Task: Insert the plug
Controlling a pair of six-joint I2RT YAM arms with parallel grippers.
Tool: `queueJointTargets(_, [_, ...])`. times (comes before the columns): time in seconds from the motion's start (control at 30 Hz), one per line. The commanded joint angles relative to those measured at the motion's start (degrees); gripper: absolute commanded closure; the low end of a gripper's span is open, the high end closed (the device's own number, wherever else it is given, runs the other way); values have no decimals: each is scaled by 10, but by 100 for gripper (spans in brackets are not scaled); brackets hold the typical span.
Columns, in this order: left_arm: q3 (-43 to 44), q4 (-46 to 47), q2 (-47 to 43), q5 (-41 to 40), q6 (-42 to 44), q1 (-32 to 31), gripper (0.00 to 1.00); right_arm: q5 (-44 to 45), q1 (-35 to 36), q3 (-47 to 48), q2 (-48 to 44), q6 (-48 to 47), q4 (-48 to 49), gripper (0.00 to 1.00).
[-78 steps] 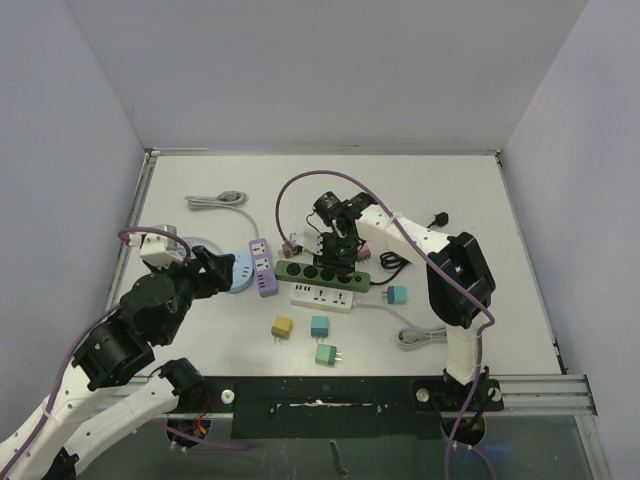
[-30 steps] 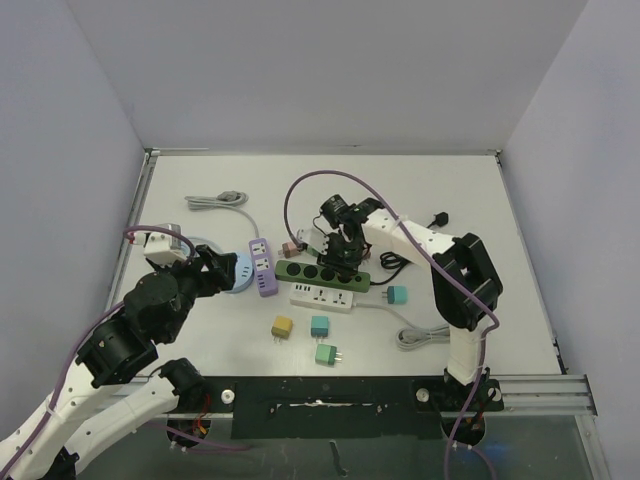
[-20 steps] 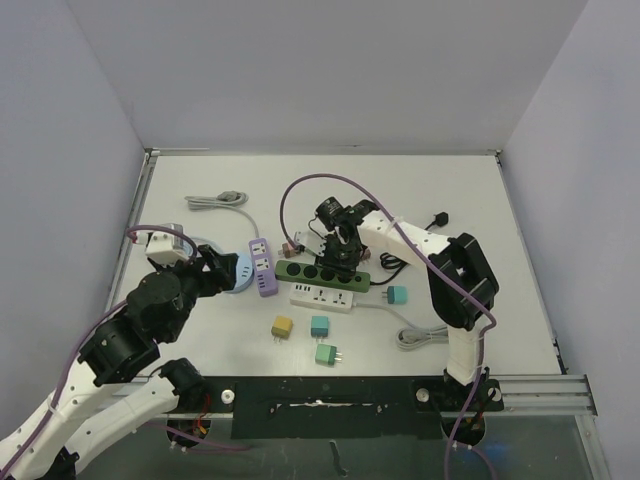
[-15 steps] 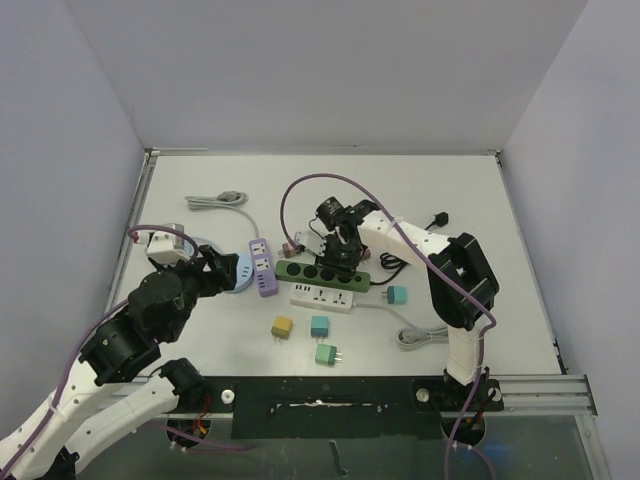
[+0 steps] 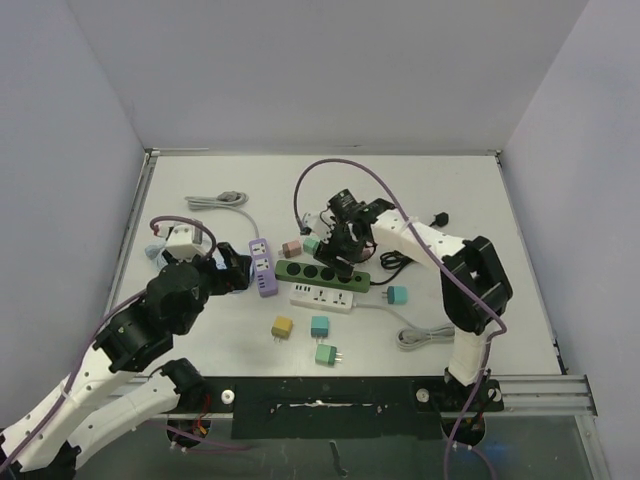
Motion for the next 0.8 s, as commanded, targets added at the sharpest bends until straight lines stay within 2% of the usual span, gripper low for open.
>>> queueJointTargets(0.0, [0,59,43,50,9,1,16,-32,-15,-5,-147,103,97,30])
queueJointTargets(0.1, [2,81,94,67,10,2,15,-23,-16,-67,-227,175,167,28])
queueJointTargets(0.2, [4,106,157,81,-1,7,15,22,-19,-158,-303,264,235,27])
queueJointTargets(0.3, [1,148,237,135,-8,28,16,64,-17,-230,-377,359,276,28])
queueJointTargets(0.4, [-1,192,315,217,-13,84,20,90,-17,-295,-442,423,308,31])
queueJointTargets(0.53, [26,228,411,291,13,136,27,121,-18,-332,-487,480,293,34])
queueJointTargets(0.77, [143,173,564,310,148,154,29,109,-16,-373,-493,532,298,37])
